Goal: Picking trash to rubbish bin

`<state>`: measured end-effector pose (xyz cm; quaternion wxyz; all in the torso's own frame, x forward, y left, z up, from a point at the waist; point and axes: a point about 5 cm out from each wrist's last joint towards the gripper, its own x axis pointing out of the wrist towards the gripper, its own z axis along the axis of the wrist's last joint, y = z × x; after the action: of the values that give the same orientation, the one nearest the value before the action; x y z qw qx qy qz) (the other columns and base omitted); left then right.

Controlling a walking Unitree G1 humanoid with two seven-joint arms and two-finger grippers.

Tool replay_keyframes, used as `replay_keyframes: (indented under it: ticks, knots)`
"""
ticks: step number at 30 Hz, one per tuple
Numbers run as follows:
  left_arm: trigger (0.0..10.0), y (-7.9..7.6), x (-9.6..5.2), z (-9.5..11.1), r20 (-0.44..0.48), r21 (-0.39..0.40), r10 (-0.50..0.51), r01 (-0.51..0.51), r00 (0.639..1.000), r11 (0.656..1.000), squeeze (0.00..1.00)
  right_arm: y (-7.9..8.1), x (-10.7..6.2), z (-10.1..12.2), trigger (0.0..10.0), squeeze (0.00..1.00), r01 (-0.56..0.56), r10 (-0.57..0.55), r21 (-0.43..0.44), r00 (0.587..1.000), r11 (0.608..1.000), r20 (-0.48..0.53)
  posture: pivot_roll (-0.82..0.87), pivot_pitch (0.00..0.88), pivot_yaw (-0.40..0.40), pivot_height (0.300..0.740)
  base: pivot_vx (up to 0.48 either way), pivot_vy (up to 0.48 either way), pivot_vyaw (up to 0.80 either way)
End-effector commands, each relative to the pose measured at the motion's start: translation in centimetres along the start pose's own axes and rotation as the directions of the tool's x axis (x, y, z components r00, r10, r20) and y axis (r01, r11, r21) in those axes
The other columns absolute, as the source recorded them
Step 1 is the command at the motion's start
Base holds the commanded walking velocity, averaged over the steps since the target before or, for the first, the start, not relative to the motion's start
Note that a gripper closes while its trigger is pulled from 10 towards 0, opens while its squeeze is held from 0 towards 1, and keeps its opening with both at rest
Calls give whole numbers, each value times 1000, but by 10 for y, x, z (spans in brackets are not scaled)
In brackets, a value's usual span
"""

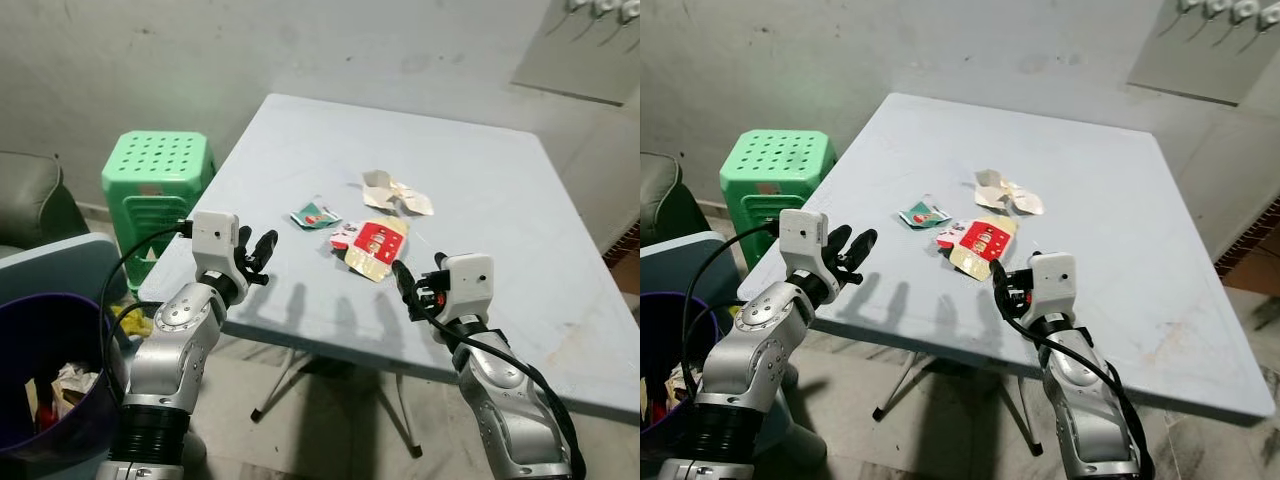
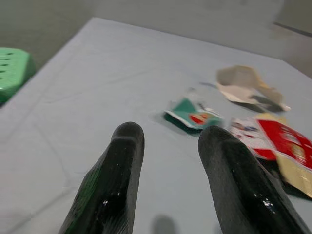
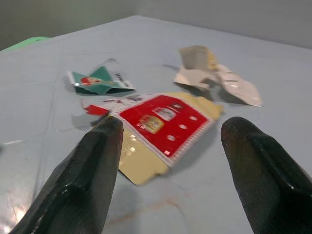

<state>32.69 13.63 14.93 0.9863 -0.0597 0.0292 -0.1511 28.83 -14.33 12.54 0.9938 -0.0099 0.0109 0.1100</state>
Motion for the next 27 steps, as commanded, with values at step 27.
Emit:
replay_keyframes:
  ticks: [27]
  knots:
    - [10000, -18, 4, 4, 39, -17, -95, 95, 995, 995, 0, -6, 0, 9, 10000, 0, -44, 46, -120, 999, 992, 14, -89, 69, -92, 740, 0, 0, 0]
